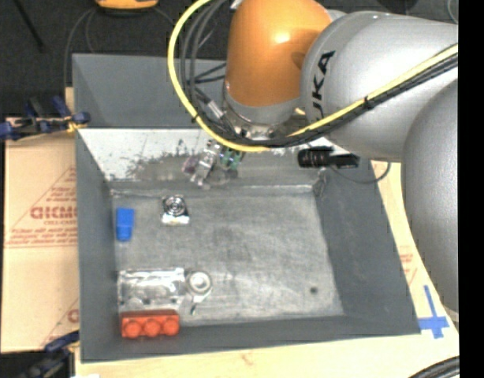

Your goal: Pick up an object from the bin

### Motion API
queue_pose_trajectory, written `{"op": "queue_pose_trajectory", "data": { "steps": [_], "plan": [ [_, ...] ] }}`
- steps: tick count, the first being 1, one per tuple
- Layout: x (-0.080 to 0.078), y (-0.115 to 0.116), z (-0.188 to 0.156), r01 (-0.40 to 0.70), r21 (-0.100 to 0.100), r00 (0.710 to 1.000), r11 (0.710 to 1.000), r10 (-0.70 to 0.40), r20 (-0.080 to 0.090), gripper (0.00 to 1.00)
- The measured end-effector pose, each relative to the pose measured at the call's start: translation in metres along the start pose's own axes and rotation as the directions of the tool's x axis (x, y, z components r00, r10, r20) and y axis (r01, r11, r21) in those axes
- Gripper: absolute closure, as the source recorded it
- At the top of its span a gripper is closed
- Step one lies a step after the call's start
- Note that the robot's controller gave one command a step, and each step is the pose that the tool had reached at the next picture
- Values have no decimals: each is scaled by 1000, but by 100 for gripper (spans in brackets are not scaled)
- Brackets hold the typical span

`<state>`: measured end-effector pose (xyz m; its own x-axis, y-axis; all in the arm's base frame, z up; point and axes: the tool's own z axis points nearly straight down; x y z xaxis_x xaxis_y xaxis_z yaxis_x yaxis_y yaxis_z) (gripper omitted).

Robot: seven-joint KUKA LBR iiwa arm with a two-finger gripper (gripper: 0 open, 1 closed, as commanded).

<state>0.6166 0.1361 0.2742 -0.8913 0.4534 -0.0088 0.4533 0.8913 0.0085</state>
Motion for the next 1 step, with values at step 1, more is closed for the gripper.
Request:
{"op": "queue_pose_trajectory", "data": {
  "steps": [1],
  "plan": [
    [6,-13,128,193,11,981,981,-193,-13,100]
  ]
}}
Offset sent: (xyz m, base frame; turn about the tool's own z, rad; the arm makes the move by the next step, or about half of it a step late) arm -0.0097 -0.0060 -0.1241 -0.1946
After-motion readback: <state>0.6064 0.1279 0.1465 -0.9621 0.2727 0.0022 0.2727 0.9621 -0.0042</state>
